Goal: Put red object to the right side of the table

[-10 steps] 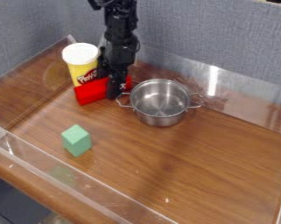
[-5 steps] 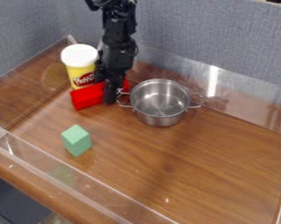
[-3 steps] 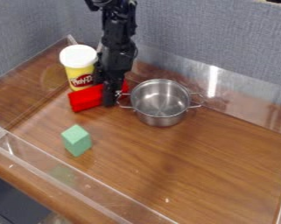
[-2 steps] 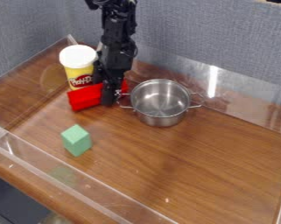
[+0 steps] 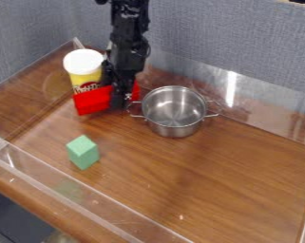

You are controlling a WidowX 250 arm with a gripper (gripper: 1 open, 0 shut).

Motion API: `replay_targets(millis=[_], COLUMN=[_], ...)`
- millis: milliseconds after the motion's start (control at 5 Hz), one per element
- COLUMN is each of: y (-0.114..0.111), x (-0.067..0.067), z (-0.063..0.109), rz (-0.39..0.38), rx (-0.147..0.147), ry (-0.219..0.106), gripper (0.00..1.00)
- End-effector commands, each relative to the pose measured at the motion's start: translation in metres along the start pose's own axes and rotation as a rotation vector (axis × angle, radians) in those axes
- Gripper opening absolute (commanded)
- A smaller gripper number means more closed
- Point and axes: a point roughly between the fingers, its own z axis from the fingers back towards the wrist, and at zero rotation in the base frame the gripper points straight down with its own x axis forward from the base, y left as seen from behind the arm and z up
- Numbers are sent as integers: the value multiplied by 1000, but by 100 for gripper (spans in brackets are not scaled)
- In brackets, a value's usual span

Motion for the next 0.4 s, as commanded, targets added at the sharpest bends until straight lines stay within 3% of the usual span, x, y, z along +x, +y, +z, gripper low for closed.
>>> replay_targets(millis=[0,200], y=[7,5], x=[-2,-3], z=[45,51], rz=[13,10], rx=[101,115], ry=[-77,-83], gripper=[0,0])
